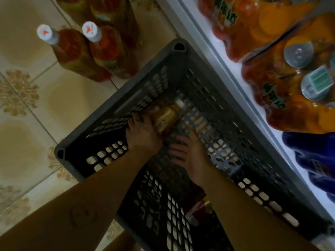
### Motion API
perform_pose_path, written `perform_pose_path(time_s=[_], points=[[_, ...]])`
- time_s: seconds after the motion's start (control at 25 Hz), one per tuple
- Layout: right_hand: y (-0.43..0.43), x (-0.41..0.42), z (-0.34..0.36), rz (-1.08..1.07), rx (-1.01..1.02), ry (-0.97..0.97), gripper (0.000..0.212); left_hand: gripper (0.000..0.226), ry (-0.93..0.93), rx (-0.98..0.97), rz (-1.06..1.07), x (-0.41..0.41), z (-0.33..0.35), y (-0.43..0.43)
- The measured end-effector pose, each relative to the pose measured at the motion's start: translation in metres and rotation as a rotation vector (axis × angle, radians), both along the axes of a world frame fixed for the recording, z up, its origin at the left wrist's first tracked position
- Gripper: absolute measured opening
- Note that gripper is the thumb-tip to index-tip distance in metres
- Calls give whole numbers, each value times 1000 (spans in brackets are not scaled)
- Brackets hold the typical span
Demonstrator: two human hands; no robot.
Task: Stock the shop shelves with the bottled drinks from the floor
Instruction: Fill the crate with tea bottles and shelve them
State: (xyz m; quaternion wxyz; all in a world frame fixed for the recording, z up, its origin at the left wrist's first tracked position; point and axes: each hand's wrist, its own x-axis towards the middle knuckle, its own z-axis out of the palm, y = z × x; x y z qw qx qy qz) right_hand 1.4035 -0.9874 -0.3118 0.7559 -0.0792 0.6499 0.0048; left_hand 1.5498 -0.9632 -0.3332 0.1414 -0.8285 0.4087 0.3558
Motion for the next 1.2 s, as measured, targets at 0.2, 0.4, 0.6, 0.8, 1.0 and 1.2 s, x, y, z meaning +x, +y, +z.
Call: perform_pose_path(time_s=[0.2, 0.4, 0.6, 0.8, 1.0, 1.2], points=[[5, 9, -18, 29, -30, 26, 69, 99, 221, 19, 153, -2, -24, 12], [-2, -2, 0, 41, -23, 28, 65, 93, 340, 112, 217, -8, -3, 2], [-6, -6, 64, 86, -28, 17, 50, 82, 635, 97, 623, -19, 75, 5], [0, -8, 166, 17, -49, -99, 44, 78, 772, 25, 774, -16, 195, 16], [-1, -11, 272, 4, -117, -247, 47, 89, 796, -77, 898, -16, 315, 37], [11, -17, 402, 68, -136, -369, 44, 62, 835, -141, 943, -14, 449, 64]])
